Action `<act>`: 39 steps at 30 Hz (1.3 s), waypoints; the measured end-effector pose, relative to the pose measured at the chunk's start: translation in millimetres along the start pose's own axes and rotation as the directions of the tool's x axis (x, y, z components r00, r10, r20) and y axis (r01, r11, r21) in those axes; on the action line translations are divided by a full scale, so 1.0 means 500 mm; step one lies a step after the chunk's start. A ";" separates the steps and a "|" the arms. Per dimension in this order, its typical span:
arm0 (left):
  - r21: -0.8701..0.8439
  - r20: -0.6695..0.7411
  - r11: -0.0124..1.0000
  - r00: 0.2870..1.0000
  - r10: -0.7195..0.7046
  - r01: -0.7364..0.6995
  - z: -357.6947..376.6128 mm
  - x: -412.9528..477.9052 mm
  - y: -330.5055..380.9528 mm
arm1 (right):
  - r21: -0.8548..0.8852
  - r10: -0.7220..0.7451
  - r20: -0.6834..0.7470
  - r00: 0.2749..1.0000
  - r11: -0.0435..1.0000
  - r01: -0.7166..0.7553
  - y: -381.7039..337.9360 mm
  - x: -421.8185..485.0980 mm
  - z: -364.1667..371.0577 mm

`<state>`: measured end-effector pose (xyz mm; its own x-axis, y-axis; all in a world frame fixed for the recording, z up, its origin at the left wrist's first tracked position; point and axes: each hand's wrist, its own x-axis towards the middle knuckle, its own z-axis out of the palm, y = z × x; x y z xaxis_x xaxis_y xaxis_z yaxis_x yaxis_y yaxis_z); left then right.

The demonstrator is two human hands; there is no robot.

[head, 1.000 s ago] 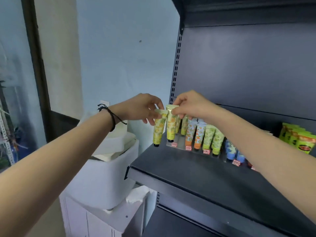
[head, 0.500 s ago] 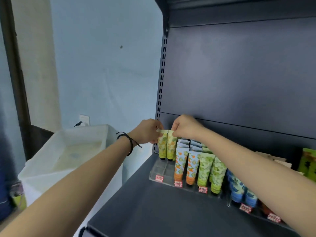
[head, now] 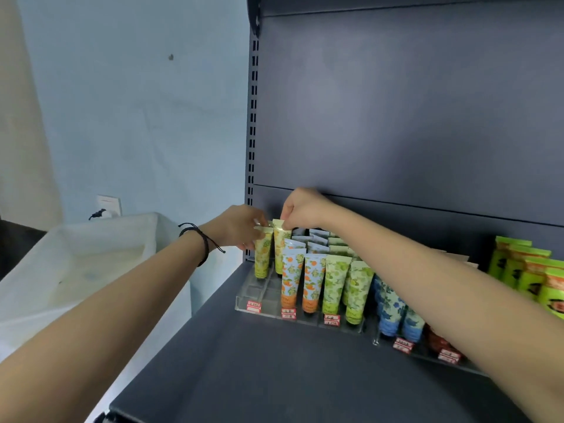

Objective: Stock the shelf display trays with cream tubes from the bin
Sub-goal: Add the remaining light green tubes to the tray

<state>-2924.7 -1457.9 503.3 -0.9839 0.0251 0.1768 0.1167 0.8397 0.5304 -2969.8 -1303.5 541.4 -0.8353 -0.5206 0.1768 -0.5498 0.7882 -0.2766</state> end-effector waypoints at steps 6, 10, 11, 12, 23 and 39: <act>0.071 -0.048 0.997 0.998 0.041 -0.037 -0.007 -0.013 0.015 | 0.023 -0.008 -0.016 1.000 1.000 0.008 -0.009 -0.006 0.005; 0.051 -0.074 0.998 0.996 0.045 -0.041 -0.007 -0.029 0.010 | -0.010 -0.010 0.011 1.000 1.000 0.010 -0.016 -0.015 0.017; 0.053 -0.079 0.998 0.996 0.046 -0.042 -0.007 -0.031 0.007 | -0.020 -0.002 0.016 1.000 1.000 0.002 -0.016 -0.017 0.020; 0.063 -0.082 0.997 0.995 0.047 -0.042 -0.007 -0.033 0.005 | -0.028 0.005 0.017 1.000 1.000 -0.005 -0.015 -0.018 0.022; 0.187 -0.133 0.978 0.984 0.117 -0.091 -0.029 -0.067 0.001 | -0.016 0.069 -0.063 0.996 0.997 -0.070 -0.017 -0.034 0.005; 0.185 -0.183 0.983 0.983 0.027 0.007 -0.110 -0.346 -0.038 | 0.155 -0.105 -0.188 0.976 0.979 0.135 -0.132 -0.230 -0.038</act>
<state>-2749.5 -1508.0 508.3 -0.9389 -0.0518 0.3402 0.0827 0.9257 0.3691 -2837.7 -1289.4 557.2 -0.7588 -0.5293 0.3796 -0.6502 0.6502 -0.3930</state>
